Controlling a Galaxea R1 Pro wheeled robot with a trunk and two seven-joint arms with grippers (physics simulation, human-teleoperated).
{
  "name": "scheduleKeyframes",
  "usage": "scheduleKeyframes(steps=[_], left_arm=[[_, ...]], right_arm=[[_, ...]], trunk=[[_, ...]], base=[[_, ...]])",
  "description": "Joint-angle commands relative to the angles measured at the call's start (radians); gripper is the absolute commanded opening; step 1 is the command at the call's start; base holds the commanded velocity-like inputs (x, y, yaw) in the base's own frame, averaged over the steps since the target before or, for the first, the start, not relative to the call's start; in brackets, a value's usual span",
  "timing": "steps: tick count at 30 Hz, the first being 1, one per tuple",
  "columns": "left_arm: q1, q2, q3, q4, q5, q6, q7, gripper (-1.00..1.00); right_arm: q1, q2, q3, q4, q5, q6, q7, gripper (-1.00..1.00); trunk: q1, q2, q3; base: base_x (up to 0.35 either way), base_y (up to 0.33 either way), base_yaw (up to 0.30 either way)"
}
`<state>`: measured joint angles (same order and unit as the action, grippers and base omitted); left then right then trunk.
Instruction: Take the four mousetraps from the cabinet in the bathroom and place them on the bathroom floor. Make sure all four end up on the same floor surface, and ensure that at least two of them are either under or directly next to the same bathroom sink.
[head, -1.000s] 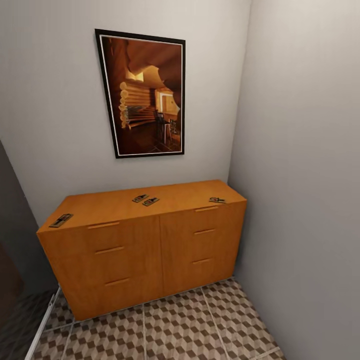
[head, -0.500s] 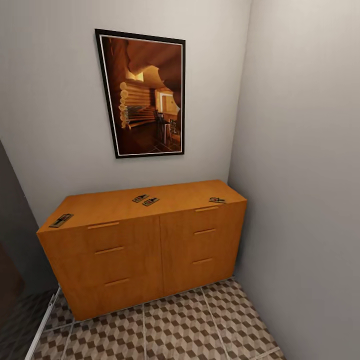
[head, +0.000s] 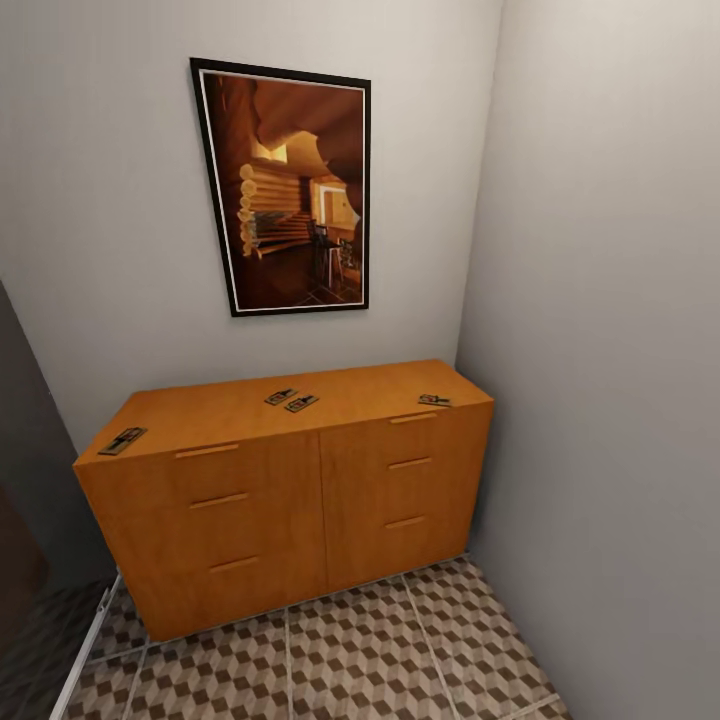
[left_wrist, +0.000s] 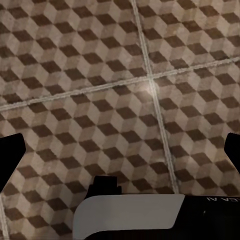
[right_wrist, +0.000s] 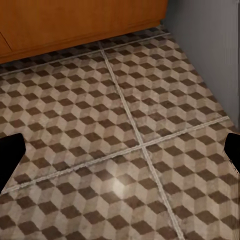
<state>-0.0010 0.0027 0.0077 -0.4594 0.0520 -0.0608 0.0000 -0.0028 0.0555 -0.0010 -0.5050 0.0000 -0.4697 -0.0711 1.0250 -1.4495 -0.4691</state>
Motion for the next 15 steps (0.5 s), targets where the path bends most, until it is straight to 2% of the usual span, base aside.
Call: scheduleKeyframes(steps=[1,4,6,8,10,11,15], left_arm=[[0.000,0.000,0.000,0.002,0.005,-0.002,0.000,1.00],[0.000,-0.001,-0.001,0.005,0.005,-0.002,0.000,1.00],[0.000,-0.001,-0.001,0.006,0.005,-0.002,0.000,1.00],[0.000,-0.001,-0.001,0.007,0.006,-0.002,0.000,1.00],[0.000,-0.001,-0.002,0.008,0.006,-0.002,0.000,1.00],[0.000,-0.001,-0.002,0.008,0.006,-0.002,0.000,1.00],[0.001,-0.001,-0.002,0.008,0.006,-0.002,0.000,1.00]], right_arm=[[0.000,-0.001,0.000,-0.024,0.001,0.004,-0.009,1.00],[0.000,-0.002,-0.001,-0.122,0.002,0.057,-0.031,1.00],[0.000,-0.003,-0.001,-0.229,0.003,0.153,-0.050,1.00],[0.000,-0.003,-0.001,-0.399,0.003,0.331,-0.065,1.00],[0.000,-0.003,-0.002,-0.487,0.003,0.422,-0.069,1.00],[0.000,-0.003,-0.002,-0.572,0.004,0.501,-0.072,1.00],[-0.001,-0.003,-0.001,-0.751,0.005,0.635,-0.080,1.00]], trunk=[[0.000,0.000,-0.001],[0.000,0.000,-0.001],[0.000,0.000,-0.001],[0.000,0.000,-0.001],[0.000,0.000,-0.001],[0.000,0.000,-0.001],[0.000,0.000,-0.001]], base=[[0.000,0.000,0.000],[0.000,0.000,0.000],[0.000,0.000,0.000],[0.000,0.000,0.000],[0.000,0.000,0.000],[0.000,0.000,0.000],[0.000,0.000,0.000]])
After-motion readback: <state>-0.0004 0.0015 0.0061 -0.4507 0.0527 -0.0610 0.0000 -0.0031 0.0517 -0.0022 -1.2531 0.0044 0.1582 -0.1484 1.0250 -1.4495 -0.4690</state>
